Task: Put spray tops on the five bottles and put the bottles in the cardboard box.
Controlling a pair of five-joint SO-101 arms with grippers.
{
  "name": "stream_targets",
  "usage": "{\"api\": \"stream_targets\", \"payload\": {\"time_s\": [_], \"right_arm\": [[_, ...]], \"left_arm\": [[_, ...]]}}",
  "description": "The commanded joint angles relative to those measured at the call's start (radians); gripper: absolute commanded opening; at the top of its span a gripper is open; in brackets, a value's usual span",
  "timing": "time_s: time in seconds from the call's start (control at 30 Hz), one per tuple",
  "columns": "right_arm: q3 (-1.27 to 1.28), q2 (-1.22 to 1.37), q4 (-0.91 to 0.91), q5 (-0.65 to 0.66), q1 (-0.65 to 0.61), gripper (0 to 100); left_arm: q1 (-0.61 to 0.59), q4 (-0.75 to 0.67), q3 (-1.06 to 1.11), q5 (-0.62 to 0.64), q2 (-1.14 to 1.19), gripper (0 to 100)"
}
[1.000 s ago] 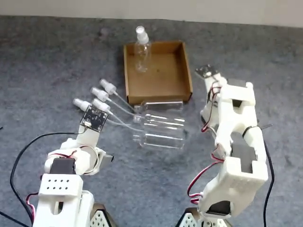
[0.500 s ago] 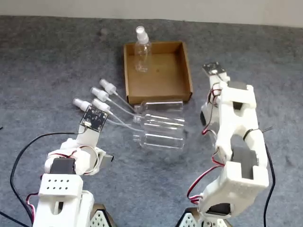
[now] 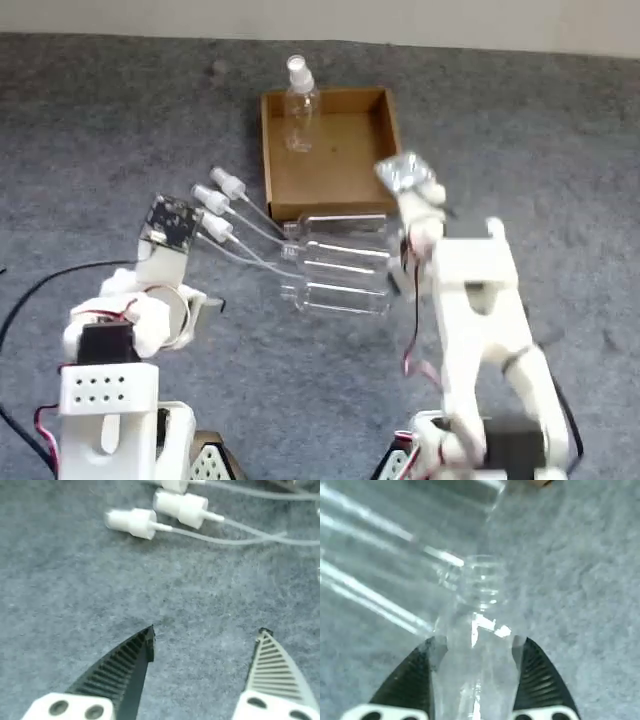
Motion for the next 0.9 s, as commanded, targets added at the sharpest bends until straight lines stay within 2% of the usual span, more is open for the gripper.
{"api": "stream_targets", "payload": {"time_s": [0.0,0.07,0.3,0.6,0.87], "right_arm": [[0.163,-0.225,-0.027,0.026,0.002,0.4],[0.194,-0.303,-0.022,0.028,0.025,0.4],[0.193,-0.417,0.059,0.029,0.068,0.4],[0.272,-0.43,0.062,0.021,0.068,0.4],[0.321,-0.432,0.054,-0.023,0.067,0.4]], "left_arm": [[-0.013,0.1,-0.269,-0.002,0.148,25],[-0.013,0.106,-0.367,0.017,0.254,25],[-0.008,0.097,-0.645,0.229,0.625,18],[-0.073,-0.11,-0.794,0.621,1.04,17],[-0.114,-0.175,-0.934,0.818,1.287,17]]}}
